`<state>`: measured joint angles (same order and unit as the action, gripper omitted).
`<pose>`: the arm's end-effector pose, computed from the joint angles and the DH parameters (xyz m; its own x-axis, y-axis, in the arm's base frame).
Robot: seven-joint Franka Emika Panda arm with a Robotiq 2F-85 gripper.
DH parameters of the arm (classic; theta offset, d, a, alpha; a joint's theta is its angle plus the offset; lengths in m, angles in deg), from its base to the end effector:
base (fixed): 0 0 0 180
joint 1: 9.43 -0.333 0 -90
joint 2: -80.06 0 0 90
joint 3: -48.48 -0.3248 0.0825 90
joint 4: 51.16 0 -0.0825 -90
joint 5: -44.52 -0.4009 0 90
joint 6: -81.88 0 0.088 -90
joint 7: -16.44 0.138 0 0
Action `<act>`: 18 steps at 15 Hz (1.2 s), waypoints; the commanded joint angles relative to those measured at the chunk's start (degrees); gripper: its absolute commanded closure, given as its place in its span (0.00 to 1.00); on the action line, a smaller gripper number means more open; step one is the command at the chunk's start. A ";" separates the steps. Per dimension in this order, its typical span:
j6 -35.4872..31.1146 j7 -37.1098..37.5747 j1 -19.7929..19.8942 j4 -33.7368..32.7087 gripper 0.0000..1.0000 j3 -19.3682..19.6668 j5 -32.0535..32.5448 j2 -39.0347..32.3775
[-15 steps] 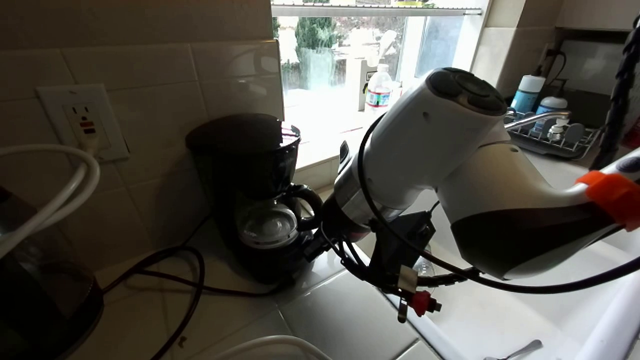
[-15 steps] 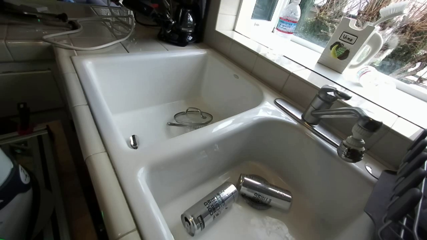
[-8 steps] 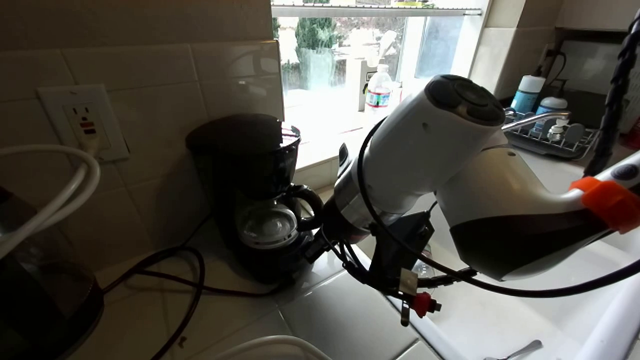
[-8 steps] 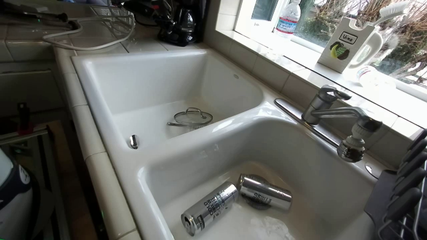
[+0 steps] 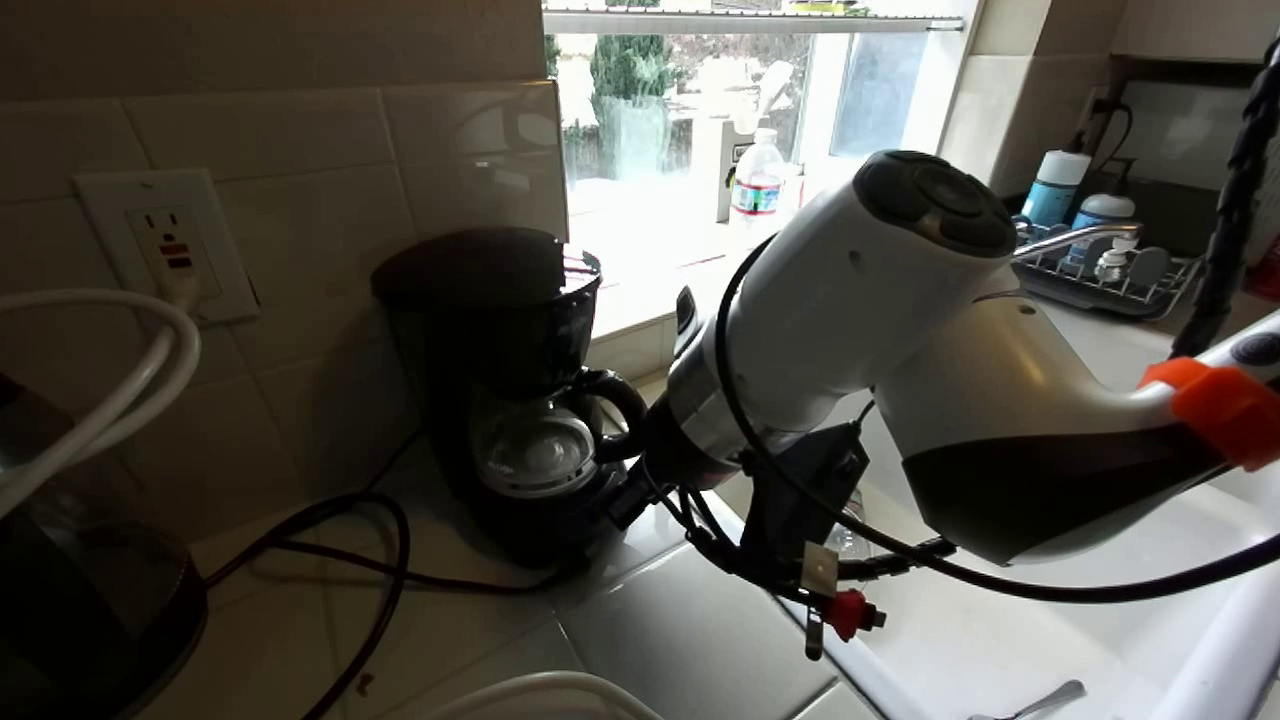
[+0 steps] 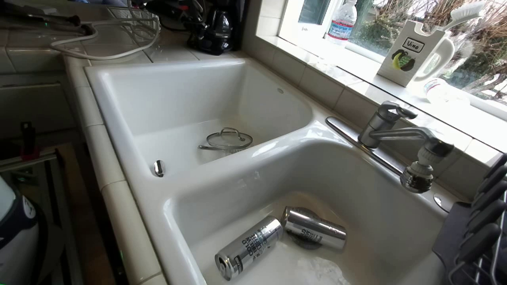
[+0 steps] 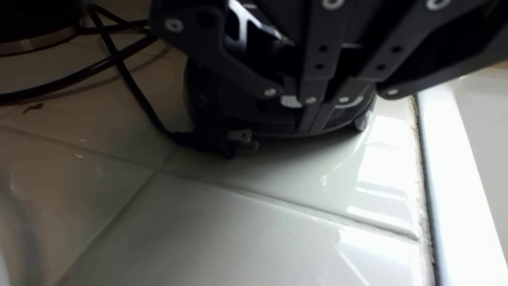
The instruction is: Press a button on the coffeemaker.
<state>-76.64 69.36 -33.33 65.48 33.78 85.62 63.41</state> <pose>0.5018 0.4196 0.3202 0.8017 0.2821 0.5270 0.3261 -0.9453 0.0100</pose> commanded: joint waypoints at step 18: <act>31.35 -34.02 6.80 23.28 0.37 -1.02 -39.63 48.73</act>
<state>-51.07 44.24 -26.94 85.99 29.95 47.94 102.29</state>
